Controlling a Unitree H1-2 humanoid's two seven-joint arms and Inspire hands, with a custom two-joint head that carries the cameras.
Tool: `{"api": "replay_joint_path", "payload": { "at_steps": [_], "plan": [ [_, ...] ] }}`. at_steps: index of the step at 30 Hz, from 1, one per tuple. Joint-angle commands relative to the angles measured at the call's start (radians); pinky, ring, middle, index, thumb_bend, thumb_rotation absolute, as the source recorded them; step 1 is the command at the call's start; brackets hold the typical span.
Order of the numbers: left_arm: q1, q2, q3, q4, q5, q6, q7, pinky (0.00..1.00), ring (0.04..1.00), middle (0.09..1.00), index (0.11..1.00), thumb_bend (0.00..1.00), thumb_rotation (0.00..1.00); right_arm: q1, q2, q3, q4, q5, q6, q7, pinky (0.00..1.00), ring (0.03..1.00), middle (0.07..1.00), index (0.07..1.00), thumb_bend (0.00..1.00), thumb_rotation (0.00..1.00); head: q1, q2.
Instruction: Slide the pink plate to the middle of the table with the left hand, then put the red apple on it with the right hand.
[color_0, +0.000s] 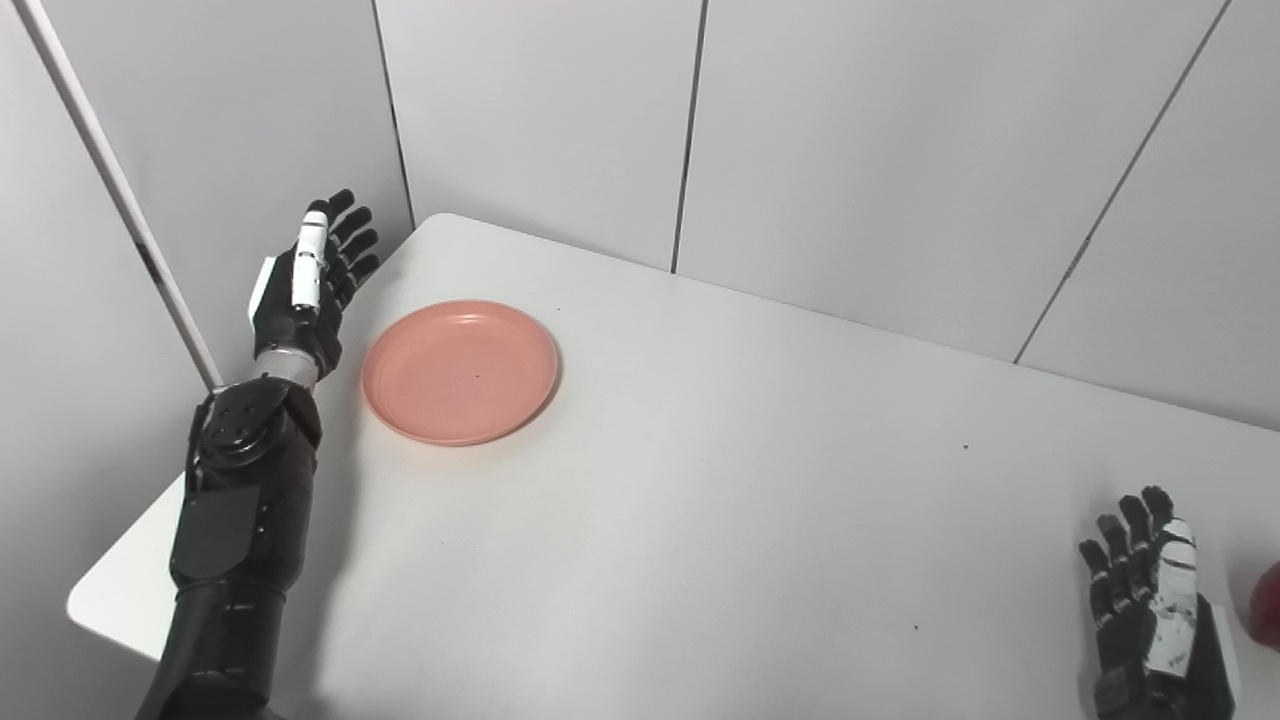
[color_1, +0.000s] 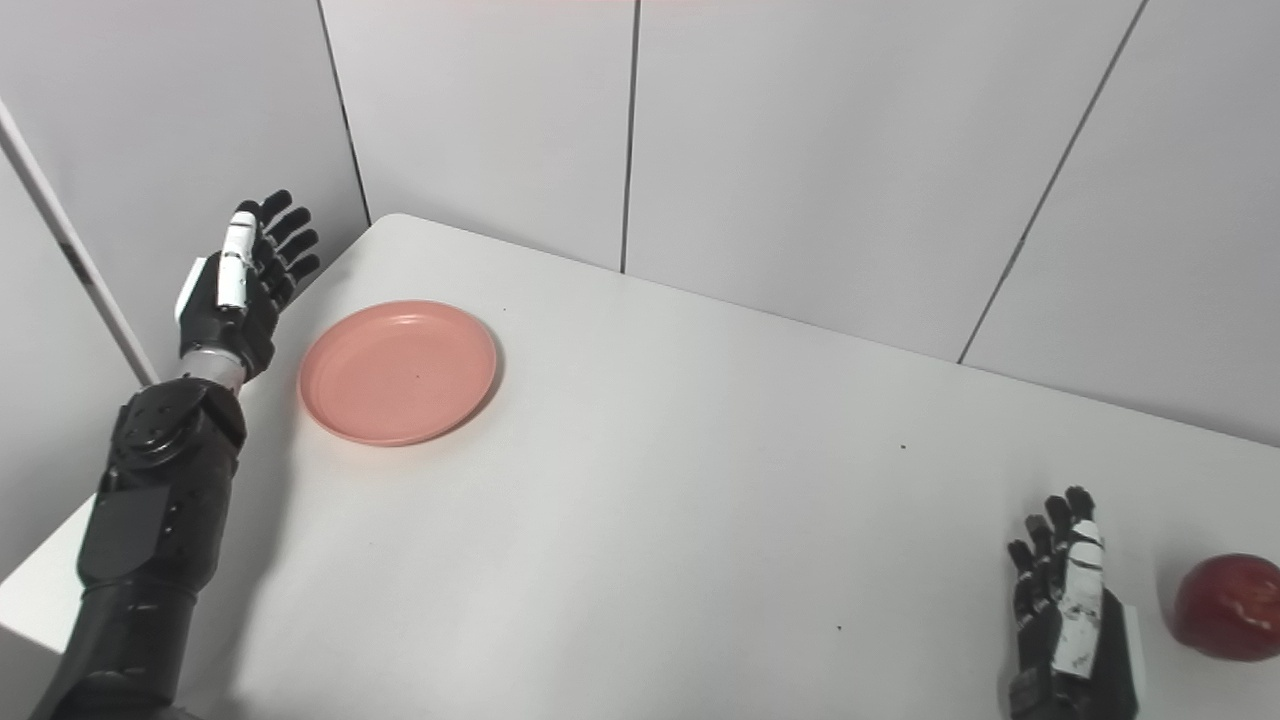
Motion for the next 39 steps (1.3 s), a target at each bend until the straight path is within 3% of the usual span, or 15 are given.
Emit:
{"api": "replay_joint_path", "payload": {
  "at_steps": [1, 24, 34, 39],
  "plan": [
    [-0.027, 0.015, -0.007, -0.002, 0.007, -0.047, -0.007, 0.90, 0.899, 0.894, 0.874, 0.33, 1.00, -0.019, -0.005, -0.002, -0.032, 0.002, 0.000, 0.005, 1.00, 1.000, 1.000, 1.000, 0.13, 1.00, 0.000, 0.001],
    [-0.005, 0.021, 0.000, 0.048, -0.017, -0.055, -0.030, 0.92, 0.910, 0.902, 0.881, 0.32, 1.00, -0.018, -0.017, 0.001, -0.023, 0.009, -0.013, 0.019, 1.00, 1.000, 1.000, 1.000, 0.13, 1.00, 0.008, -0.006],
    [-0.006, 0.010, -0.004, 0.087, 0.008, -0.088, -0.006, 0.88, 0.877, 0.868, 0.839, 0.30, 1.00, -0.020, -0.022, 0.004, -0.024, 0.010, -0.009, 0.024, 1.00, 1.000, 1.000, 1.000, 0.13, 1.00, 0.011, -0.007],
    [0.002, 0.012, -0.005, 0.105, -0.008, -0.096, -0.028, 0.91, 0.894, 0.884, 0.857, 0.29, 1.00, -0.019, -0.017, 0.003, -0.032, 0.015, 0.001, 0.019, 1.00, 1.000, 1.000, 1.000, 0.13, 1.00, 0.011, -0.006]
  ]
}}
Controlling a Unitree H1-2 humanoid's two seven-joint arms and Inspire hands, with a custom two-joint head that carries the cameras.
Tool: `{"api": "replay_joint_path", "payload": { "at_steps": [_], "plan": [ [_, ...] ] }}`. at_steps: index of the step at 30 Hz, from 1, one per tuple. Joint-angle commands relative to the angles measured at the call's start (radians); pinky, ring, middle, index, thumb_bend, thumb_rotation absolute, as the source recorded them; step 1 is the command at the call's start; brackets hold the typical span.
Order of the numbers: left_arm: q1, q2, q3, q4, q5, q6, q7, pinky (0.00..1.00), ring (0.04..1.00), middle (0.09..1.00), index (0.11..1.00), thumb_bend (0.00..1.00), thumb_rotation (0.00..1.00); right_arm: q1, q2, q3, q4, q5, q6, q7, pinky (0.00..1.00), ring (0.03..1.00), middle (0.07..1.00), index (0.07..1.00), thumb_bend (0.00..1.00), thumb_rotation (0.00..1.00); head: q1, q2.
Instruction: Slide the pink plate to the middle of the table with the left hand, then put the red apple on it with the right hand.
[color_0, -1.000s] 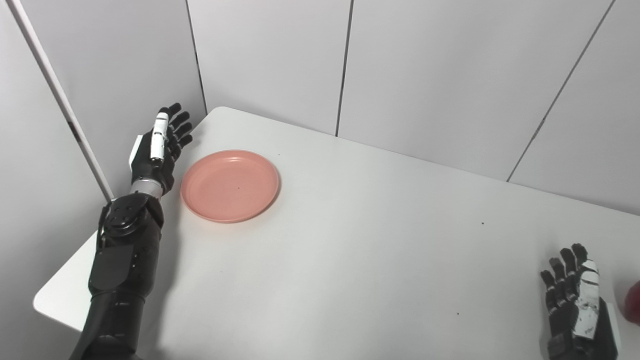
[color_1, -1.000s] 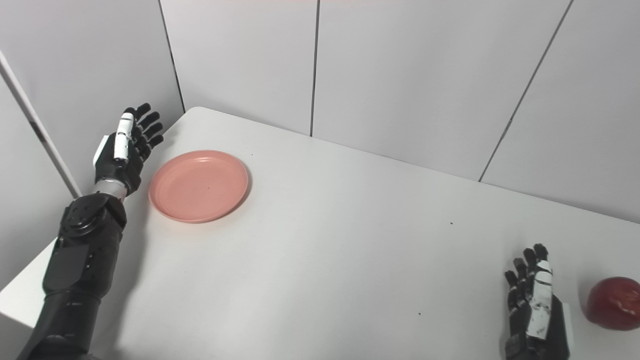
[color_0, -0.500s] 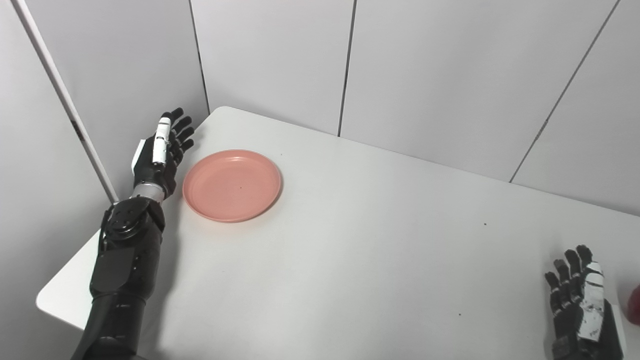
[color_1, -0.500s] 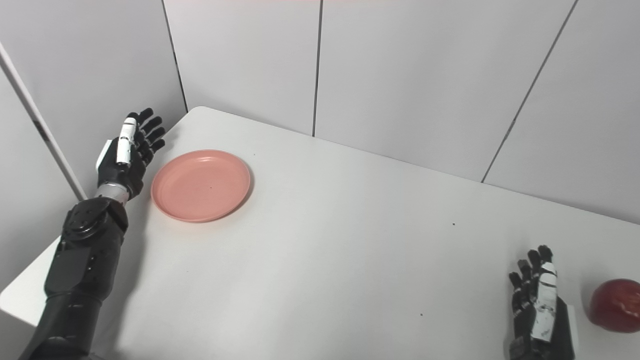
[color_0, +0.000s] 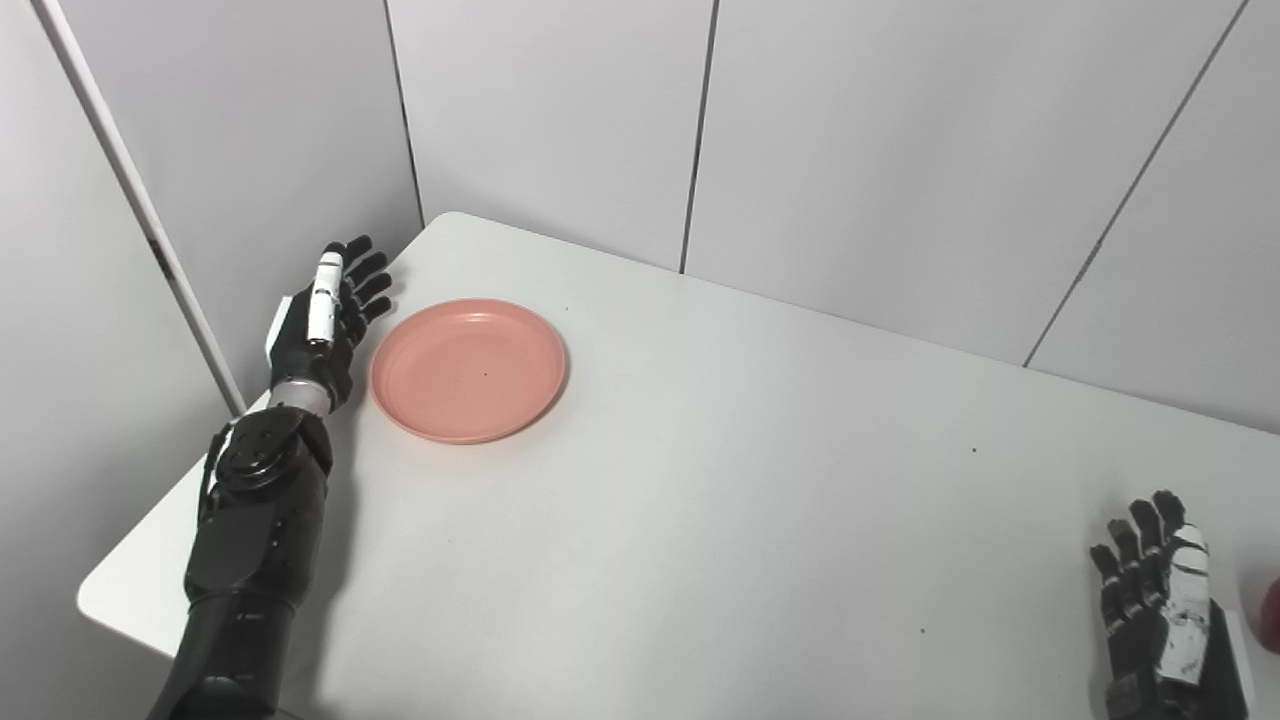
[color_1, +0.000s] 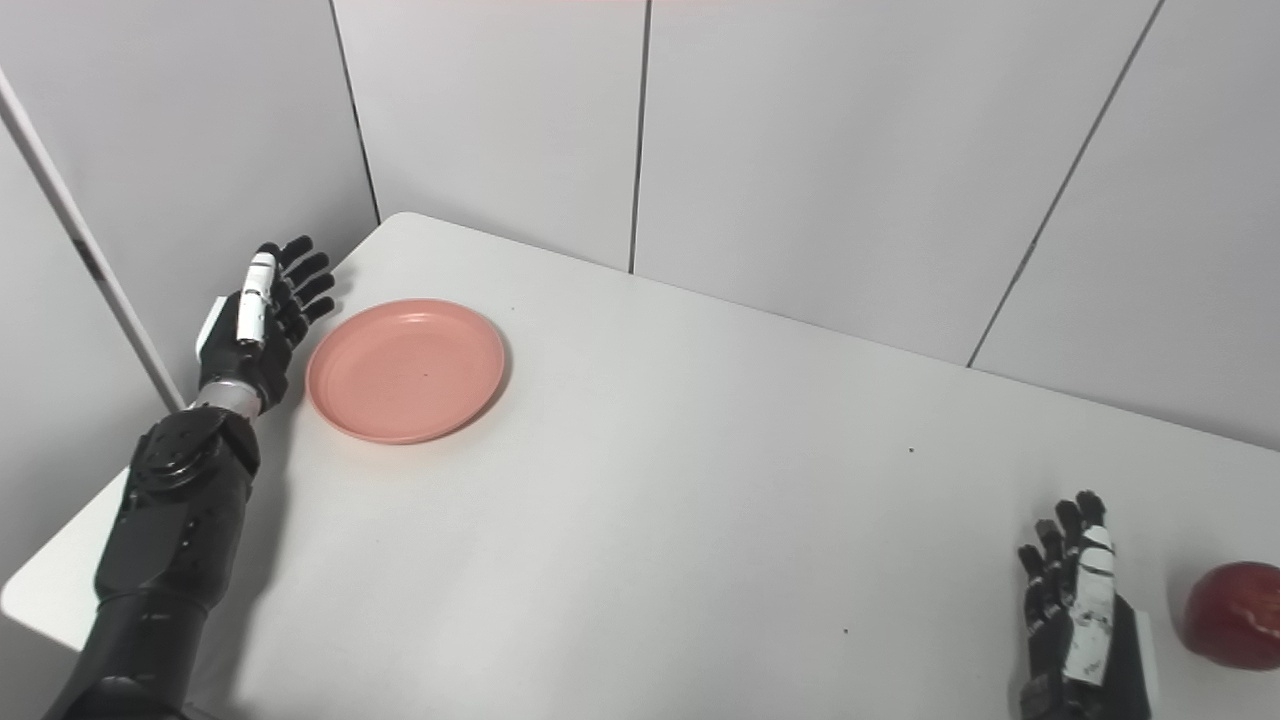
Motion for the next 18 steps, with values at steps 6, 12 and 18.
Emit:
{"api": "replay_joint_path", "payload": {
  "at_steps": [6, 12, 18],
  "plan": [
    [-0.010, 0.004, 0.011, -0.019, -0.045, -0.023, -0.029, 0.92, 0.924, 0.914, 0.890, 0.29, 1.00, -0.017, -0.011, 0.002, -0.030, 0.009, -0.007, 0.019, 1.00, 1.000, 1.000, 1.000, 0.13, 1.00, 0.002, 0.003],
    [-0.003, 0.001, 0.005, -0.013, -0.064, -0.017, -0.045, 0.92, 0.920, 0.911, 0.895, 0.30, 1.00, -0.016, -0.010, 0.003, -0.036, 0.007, -0.001, 0.014, 1.00, 1.000, 1.000, 1.000, 0.13, 1.00, 0.001, 0.003],
    [0.003, 0.006, -0.018, 0.012, -0.043, -0.032, -0.063, 0.94, 0.925, 0.916, 0.904, 0.32, 1.00, -0.017, -0.011, 0.004, -0.035, 0.010, -0.004, 0.017, 1.00, 1.000, 1.000, 1.000, 0.13, 1.00, 0.001, 0.004]
  ]
}}
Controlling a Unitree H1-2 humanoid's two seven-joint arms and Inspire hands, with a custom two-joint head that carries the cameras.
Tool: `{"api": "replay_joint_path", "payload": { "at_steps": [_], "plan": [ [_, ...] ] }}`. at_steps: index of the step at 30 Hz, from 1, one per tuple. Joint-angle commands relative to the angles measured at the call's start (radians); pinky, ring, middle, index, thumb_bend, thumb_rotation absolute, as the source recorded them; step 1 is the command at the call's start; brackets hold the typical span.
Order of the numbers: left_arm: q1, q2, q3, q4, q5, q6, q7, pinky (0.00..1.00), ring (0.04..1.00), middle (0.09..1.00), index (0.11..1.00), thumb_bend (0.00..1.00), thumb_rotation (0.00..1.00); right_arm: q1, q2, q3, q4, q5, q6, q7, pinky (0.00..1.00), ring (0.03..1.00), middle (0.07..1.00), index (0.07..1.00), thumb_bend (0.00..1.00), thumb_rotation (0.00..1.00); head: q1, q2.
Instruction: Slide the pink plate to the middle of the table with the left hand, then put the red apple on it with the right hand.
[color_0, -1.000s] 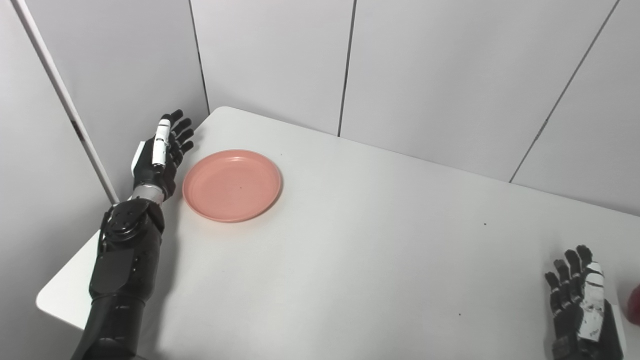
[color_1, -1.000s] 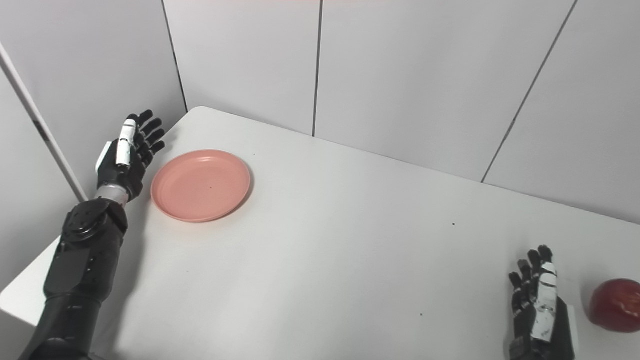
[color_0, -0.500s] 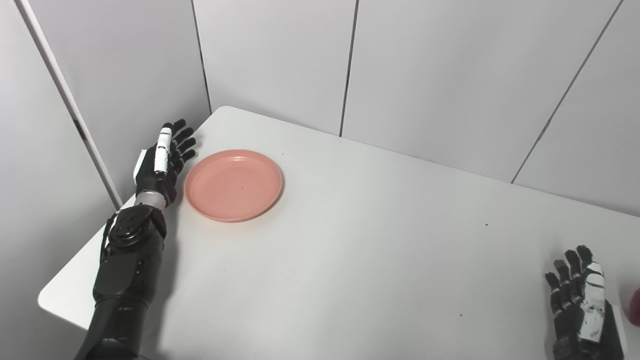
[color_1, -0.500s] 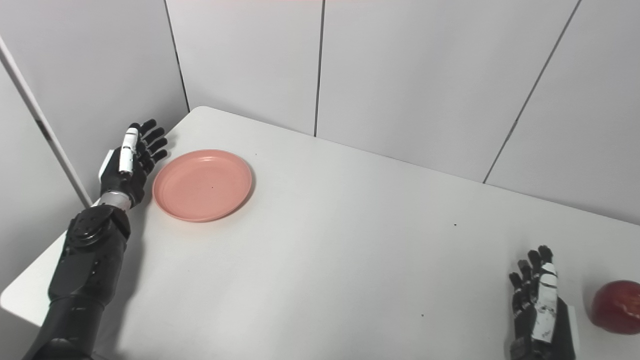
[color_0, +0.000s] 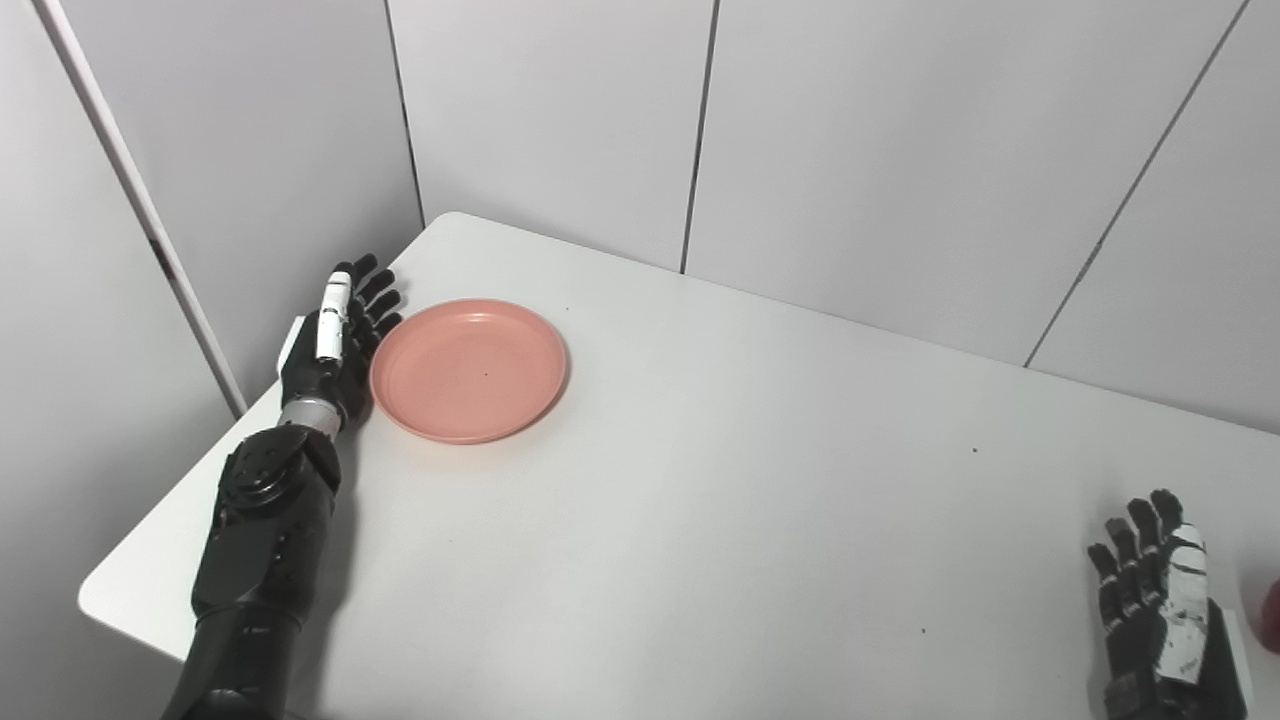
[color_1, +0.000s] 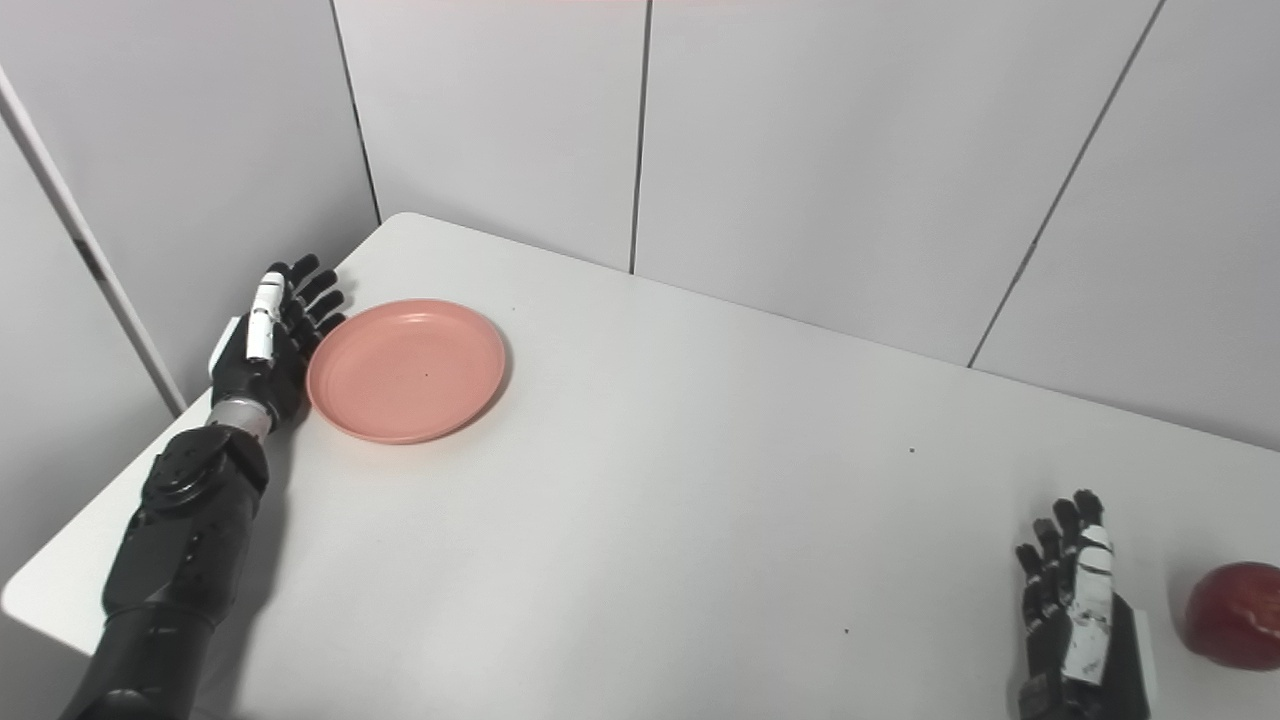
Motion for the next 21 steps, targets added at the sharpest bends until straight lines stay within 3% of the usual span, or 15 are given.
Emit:
{"api": "replay_joint_path", "payload": {
  "at_steps": [1, 12, 21],
  "plan": [
    [-0.012, 0.023, -0.016, 0.001, 0.015, -0.028, -0.021, 0.94, 0.925, 0.919, 0.904, 0.34, 1.00, -0.016, -0.008, 0.000, -0.037, 0.007, -0.001, 0.014, 1.00, 1.000, 1.000, 1.000, 0.13, 1.00, 0.000, 0.002],
    [-0.029, 0.021, -0.049, 0.076, 0.015, -0.082, -0.043, 0.92, 0.914, 0.906, 0.888, 0.37, 1.00, -0.015, -0.004, -0.001, -0.040, 0.012, -0.010, 0.015, 1.00, 1.000, 1.000, 1.000, 0.12, 1.00, -0.001, 0.006],
    [-0.029, 0.007, -0.062, 0.077, 0.008, -0.103, -0.066, 0.90, 0.900, 0.899, 0.877, 0.36, 1.00, -0.015, 0.003, 0.002, -0.054, 0.000, 0.009, -0.002, 1.00, 1.000, 1.000, 1.000, 0.13, 1.00, -0.008, 0.012]
  ]
}}
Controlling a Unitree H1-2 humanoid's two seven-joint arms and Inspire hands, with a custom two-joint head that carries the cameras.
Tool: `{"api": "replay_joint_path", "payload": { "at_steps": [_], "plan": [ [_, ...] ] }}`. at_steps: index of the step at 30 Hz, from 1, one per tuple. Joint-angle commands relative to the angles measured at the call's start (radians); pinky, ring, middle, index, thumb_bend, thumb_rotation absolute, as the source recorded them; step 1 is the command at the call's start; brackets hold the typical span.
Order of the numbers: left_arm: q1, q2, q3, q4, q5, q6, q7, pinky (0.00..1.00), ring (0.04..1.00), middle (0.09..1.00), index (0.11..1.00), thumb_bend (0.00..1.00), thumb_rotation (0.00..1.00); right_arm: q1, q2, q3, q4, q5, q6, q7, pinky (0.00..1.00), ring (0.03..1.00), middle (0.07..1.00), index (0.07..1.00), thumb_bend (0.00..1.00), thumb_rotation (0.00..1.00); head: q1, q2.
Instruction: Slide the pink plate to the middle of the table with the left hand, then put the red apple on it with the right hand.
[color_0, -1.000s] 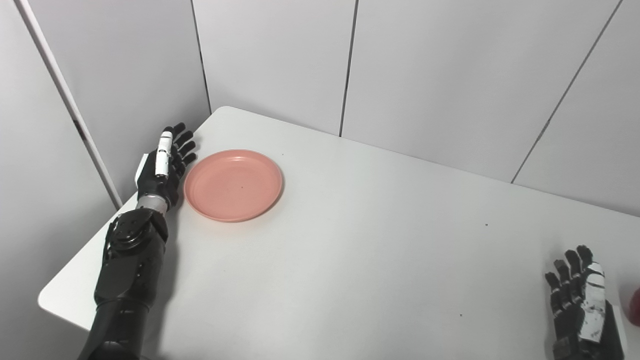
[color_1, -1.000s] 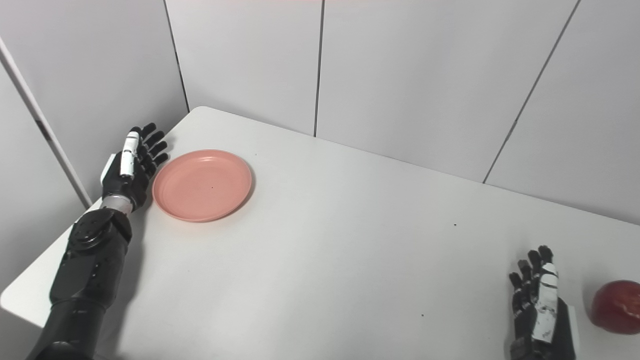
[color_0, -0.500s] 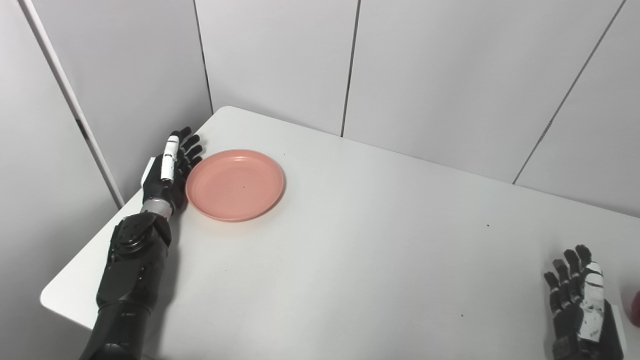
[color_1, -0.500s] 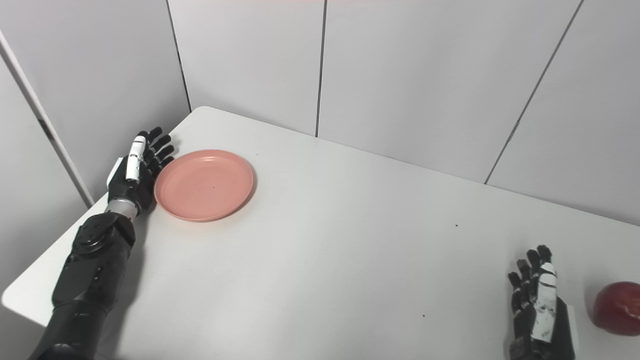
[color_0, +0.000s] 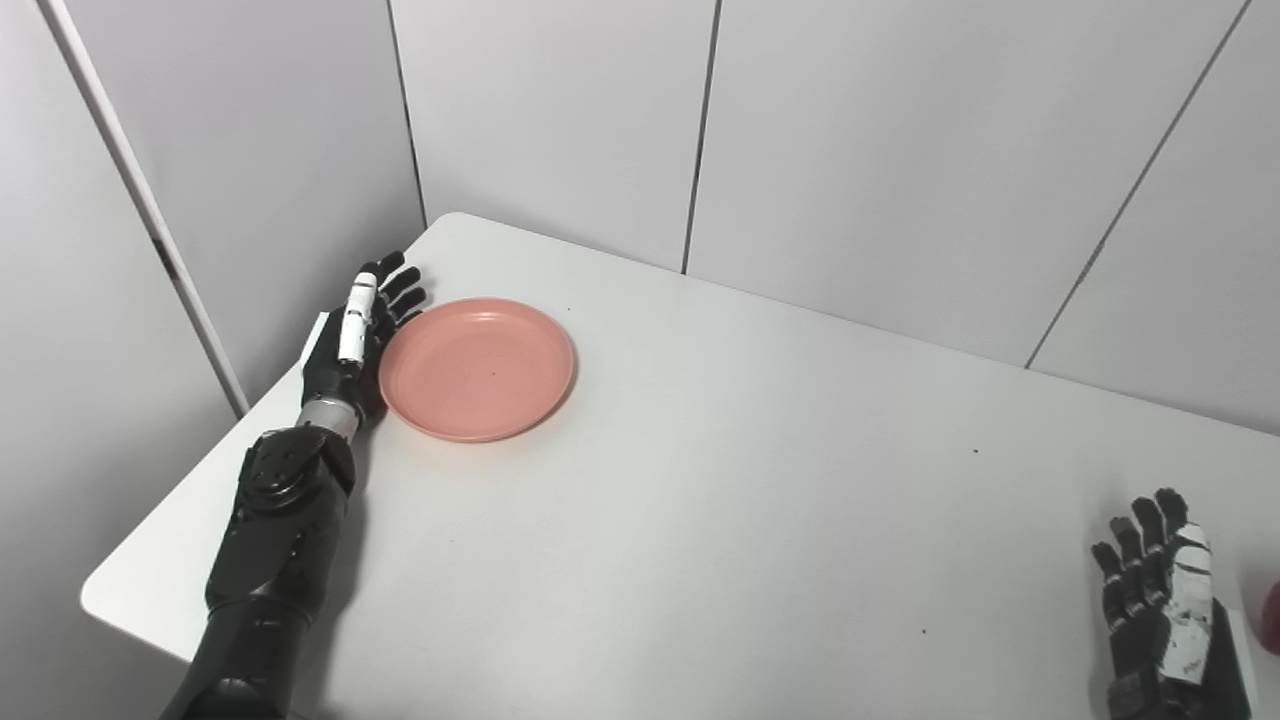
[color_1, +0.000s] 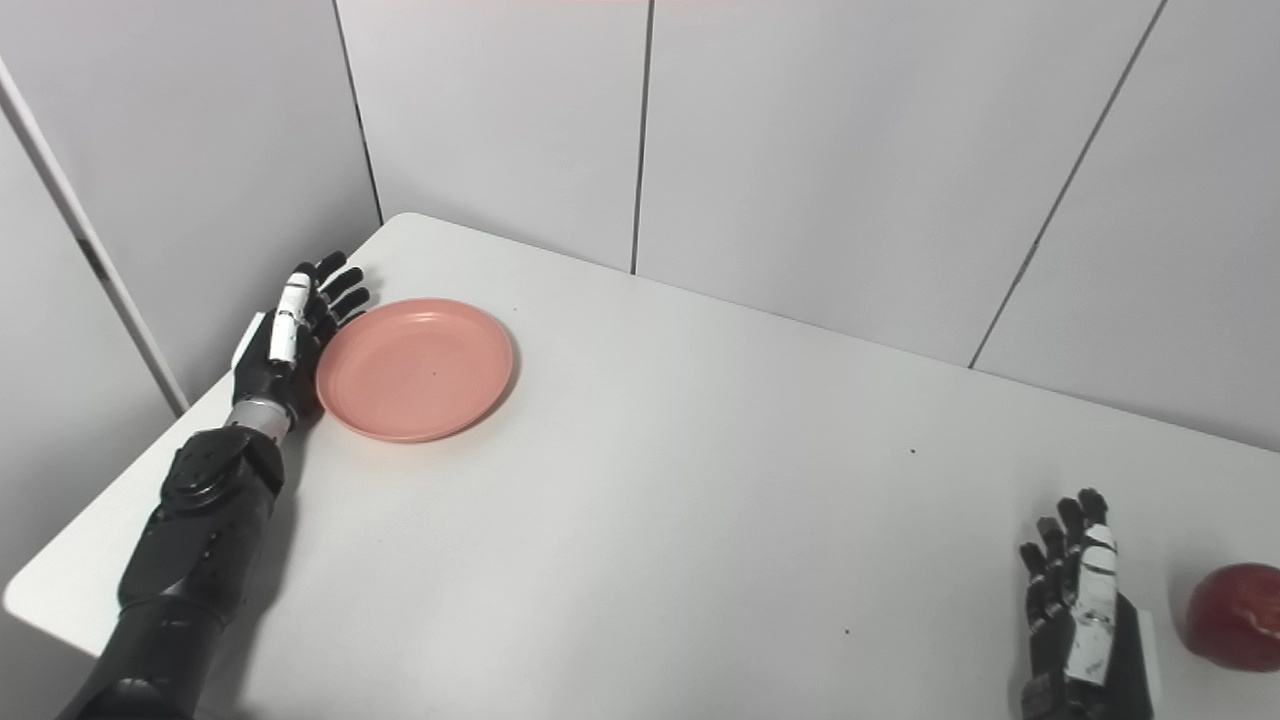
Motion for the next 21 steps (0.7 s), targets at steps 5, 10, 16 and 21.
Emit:
{"api": "replay_joint_path", "payload": {
  "at_steps": [5, 10, 16, 21],
  "plan": [
    [-0.010, -0.012, -0.021, -0.016, 0.012, 0.012, 0.009, 0.88, 0.888, 0.889, 0.871, 0.35, 1.00, -0.015, 0.008, -0.002, -0.053, -0.004, 0.024, -0.009, 1.00, 1.000, 1.000, 1.000, 0.14, 1.00, -0.001, 0.002],
    [0.002, -0.021, -0.046, -0.054, 0.018, 0.029, 0.011, 0.89, 0.886, 0.887, 0.876, 0.36, 1.00, -0.014, 0.006, 0.001, -0.062, -0.003, 0.028, -0.002, 1.00, 1.000, 1.000, 1.000, 0.14, 1.00, -0.002, 0.006],
    [0.008, -0.036, -0.057, -0.086, 0.023, 0.066, 0.014, 0.89, 0.900, 0.899, 0.882, 0.36, 1.00, -0.014, 0.011, 0.000, -0.065, -0.007, 0.029, -0.009, 1.00, 1.000, 1.000, 1.000, 0.14, 1.00, -0.002, 0.007],
    [0.010, -0.054, -0.061, -0.124, 0.030, 0.103, 0.037, 0.88, 0.886, 0.887, 0.871, 0.35, 1.00, -0.014, 0.011, -0.002, -0.055, -0.006, 0.019, -0.007, 1.00, 1.000, 1.000, 1.000, 0.14, 1.00, -0.005, 0.009]
  ]
}}
